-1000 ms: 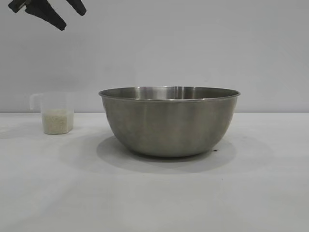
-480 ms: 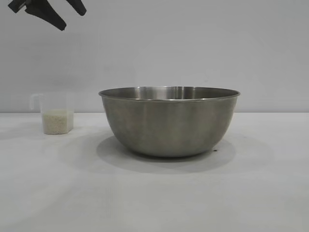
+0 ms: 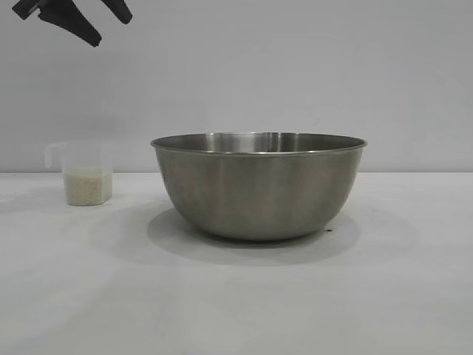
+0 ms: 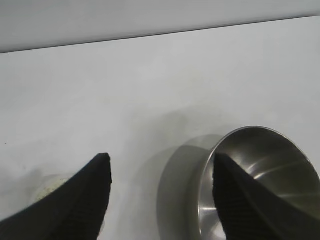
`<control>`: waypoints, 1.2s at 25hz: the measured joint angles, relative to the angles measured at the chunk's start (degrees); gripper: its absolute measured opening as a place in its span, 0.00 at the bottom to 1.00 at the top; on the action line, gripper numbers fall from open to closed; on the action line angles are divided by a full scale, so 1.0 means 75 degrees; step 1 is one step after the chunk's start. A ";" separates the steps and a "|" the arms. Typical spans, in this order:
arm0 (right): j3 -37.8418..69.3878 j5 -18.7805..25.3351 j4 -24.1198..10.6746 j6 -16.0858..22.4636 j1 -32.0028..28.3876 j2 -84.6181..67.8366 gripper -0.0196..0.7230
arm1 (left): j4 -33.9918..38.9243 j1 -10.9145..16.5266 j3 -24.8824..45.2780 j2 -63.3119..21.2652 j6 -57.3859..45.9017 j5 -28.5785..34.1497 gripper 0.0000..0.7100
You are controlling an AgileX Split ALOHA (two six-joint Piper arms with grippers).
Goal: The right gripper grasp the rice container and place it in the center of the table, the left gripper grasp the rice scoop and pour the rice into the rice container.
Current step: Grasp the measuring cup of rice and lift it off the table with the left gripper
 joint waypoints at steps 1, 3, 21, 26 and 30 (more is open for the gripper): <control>0.0000 0.0000 0.0000 0.0000 0.0000 0.0000 0.69 | 0.0000 0.0000 0.0000 0.0000 0.0000 0.0000 0.54; 0.0000 0.0000 0.0014 0.0000 0.0000 0.0000 0.69 | 0.0000 0.0000 0.0000 -0.0005 0.0000 -0.0015 0.54; 0.0000 0.0032 0.0014 0.0003 0.0000 -0.2129 0.69 | 0.0219 0.0000 0.0000 -0.0017 0.0000 -0.0015 0.54; 0.0000 0.0084 0.0014 0.0017 0.0000 -0.2625 0.69 | 0.0219 0.0000 0.0000 -0.0017 0.0000 -0.0015 0.54; 0.0000 0.0082 0.0014 0.0017 0.0000 -0.2643 0.61 | 0.0230 0.0000 0.0000 -0.0017 0.0000 -0.0001 0.54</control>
